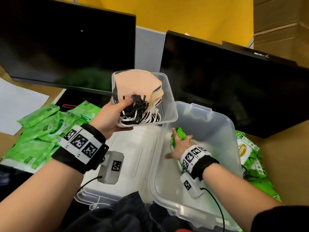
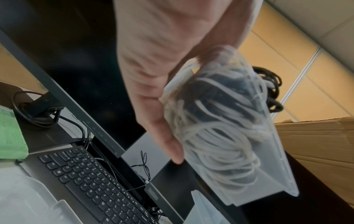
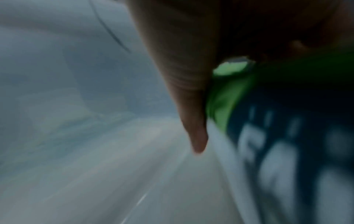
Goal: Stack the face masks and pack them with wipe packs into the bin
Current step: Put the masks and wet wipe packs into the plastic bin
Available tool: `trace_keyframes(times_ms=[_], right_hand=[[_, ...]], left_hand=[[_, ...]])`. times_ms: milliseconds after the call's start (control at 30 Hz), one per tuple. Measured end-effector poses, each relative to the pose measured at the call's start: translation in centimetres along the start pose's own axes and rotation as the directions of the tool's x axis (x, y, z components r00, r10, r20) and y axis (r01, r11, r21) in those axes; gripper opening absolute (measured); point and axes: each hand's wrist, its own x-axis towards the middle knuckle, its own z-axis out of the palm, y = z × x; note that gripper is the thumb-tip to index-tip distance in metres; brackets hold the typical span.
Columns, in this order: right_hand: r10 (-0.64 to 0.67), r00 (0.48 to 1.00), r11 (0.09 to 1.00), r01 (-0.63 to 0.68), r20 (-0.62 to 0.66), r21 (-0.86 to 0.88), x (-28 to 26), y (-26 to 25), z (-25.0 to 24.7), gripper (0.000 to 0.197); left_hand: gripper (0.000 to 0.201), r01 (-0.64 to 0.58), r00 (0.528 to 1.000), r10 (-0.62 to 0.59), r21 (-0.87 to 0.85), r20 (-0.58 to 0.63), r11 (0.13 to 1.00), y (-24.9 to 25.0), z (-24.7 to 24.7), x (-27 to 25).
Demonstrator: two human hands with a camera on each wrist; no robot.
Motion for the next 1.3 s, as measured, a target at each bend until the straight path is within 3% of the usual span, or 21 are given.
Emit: trace_keyframes(times_ms=[33,133,233,300,367,467,533,700,800,867,933,1000,1067,1133,1200,1300], right_hand=[[0.009,1.0,1.0,-0.009,-0.027,-0.001,0.2,0.2,0.2,0.113],[0.023,0.993,0.991,-0.009,-0.112,0.13,1.3,1.6,-0.2,0.108],[0.066,0.995,0.981,-0.05,-0.078,0.189,2.5,3.1,-1.6,0.126],[-0.026,0.993,0.989,0.042,-0.111,0.144,2.9,3.4,-2.5,0.114],[-0.128,0.978,0.992,0.13,-0.167,0.002,2.9,3.2,-2.7,0.088],[-0.213,0.906,0.971,0.153,-0.365,-0.186,3.2,2.4,-1.6,0.066],[-0.179,0.87,0.983,0.138,-0.46,-0.121,3.2,2.2,-0.6,0.063],[-0.145,0.924,0.988,0.157,-0.353,0.005,2.6,1.8,-0.9,0.063],[-0.07,0.906,0.967,0.164,-0.417,0.195,1.1,2.4,-4.6,0.055],[0.014,0.862,0.882,0.228,-0.507,0.413,-1.0,4.4,-8.4,0.046],[0.175,0.798,0.765,0.259,-0.577,0.59,-2.6,7.8,-11.5,0.035],[0.368,0.703,0.688,0.235,-0.609,0.687,-3.3,12.3,-12.7,0.029],[0.518,0.699,0.635,0.071,-0.493,0.769,-2.6,17.1,-11.5,0.032],[0.575,0.786,0.54,-0.156,-0.227,0.827,-1.6,20.7,-8.8,0.043],[0.558,0.829,0.46,-0.346,0.037,0.818,-0.6,22.9,-5.5,0.059],[0.562,0.809,0.551,-0.521,0.172,0.652,1.3,25.1,-1.4,0.094]], left_hand=[[0.032,-0.003,1.0,0.003,-0.001,0.0,1.0,0.1,0.0,-0.1],[0.03,-0.016,1.0,0.016,0.003,0.006,1.0,0.2,0.0,-0.3],[0.024,-0.033,0.999,0.033,0.001,0.009,0.999,0.2,0.0,-0.6],[0.018,-0.04,0.999,0.04,-0.003,0.006,0.999,0.1,0.0,-0.7],[0.015,-0.044,0.999,0.044,-0.004,0.006,0.999,0.0,0.0,-0.8],[0.018,-0.062,0.998,0.062,0.003,0.023,0.998,-0.1,-0.1,-0.9],[0.022,-0.075,0.997,0.075,-0.002,0.035,0.997,-0.1,0.0,-1.0],[0.025,-0.098,0.994,0.099,-0.025,0.046,0.995,-0.1,0.5,-1.1],[0.017,-0.118,0.989,0.121,-0.037,0.087,0.992,0.1,1.3,-1.1],[0.017,-0.12,0.983,0.124,-0.038,0.136,0.992,0.3,2.2,-1.2],[0.017,-0.12,0.976,0.124,-0.031,0.181,0.992,0.4,3.3,-1.3],[0.017,-0.114,0.966,0.117,-0.026,0.23,0.993,0.5,4.5,-1.5],[0.017,-0.105,0.96,0.105,-0.017,0.261,0.994,0.4,5.5,-1.7],[0.018,-0.099,0.955,0.1,-0.018,0.279,0.995,0.3,6.1,-1.9],[0.018,-0.088,0.954,0.088,-0.014,0.285,0.996,0.1,6.5,-2.0],[0.017,-0.084,0.958,0.083,-0.006,0.275,0.996,-0.3,6.5,-2.0]])
